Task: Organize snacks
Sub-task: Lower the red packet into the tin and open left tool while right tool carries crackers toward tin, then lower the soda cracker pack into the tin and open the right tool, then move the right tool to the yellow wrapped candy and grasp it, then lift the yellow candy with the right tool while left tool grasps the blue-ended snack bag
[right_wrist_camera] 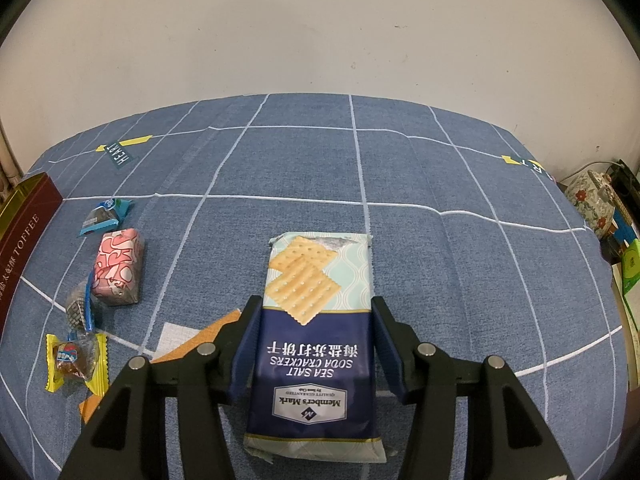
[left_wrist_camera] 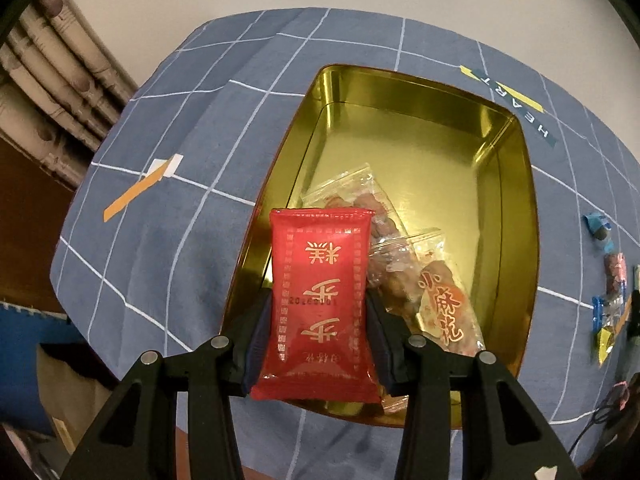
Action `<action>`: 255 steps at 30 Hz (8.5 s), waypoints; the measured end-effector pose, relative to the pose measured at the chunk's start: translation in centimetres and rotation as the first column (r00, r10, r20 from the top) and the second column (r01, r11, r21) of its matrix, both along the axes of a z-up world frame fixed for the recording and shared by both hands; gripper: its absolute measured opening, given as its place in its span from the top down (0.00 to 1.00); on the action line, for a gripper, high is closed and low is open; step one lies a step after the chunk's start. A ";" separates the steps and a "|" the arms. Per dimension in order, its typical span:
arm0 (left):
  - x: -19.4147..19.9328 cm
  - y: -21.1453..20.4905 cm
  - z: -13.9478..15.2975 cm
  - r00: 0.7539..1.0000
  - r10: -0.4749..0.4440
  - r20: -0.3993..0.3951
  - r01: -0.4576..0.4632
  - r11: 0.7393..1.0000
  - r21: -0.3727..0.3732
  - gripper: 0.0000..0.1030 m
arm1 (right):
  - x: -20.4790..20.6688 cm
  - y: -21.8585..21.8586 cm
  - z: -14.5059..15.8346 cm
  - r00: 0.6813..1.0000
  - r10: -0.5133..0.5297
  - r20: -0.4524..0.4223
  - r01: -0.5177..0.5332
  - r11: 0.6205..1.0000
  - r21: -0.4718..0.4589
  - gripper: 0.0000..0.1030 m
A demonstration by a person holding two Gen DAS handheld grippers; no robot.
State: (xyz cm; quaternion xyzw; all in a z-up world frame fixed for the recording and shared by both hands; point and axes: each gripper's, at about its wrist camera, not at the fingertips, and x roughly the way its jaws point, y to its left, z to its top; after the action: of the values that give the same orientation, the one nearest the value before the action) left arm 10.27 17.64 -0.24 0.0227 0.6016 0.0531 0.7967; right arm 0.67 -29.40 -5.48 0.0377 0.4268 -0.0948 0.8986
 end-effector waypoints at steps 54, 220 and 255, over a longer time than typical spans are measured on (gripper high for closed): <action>-5.9 4.9 4.9 0.951 0.118 0.287 -0.072 0.984 -0.165 0.32 | 1.9 10.3 7.1 0.998 0.003 -0.065 0.002 0.997 0.082 0.51; -6.9 6.7 4.0 0.931 0.210 0.298 -0.205 0.978 -0.048 0.25 | -0.5 11.6 1.8 0.961 -0.041 -0.274 0.101 0.973 0.208 0.66; -4.7 -24.5 -0.9 0.789 -0.577 0.209 0.608 0.782 -0.135 0.26 | -1.0 1.6 0.7 0.999 0.023 -0.022 -0.020 0.996 0.090 0.69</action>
State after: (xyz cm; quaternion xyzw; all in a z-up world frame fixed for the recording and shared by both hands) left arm 5.58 -6.86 -1.11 0.1287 0.5016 -0.2582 0.8156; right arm -0.30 -27.79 -4.76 0.0725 0.4414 -0.0662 0.8919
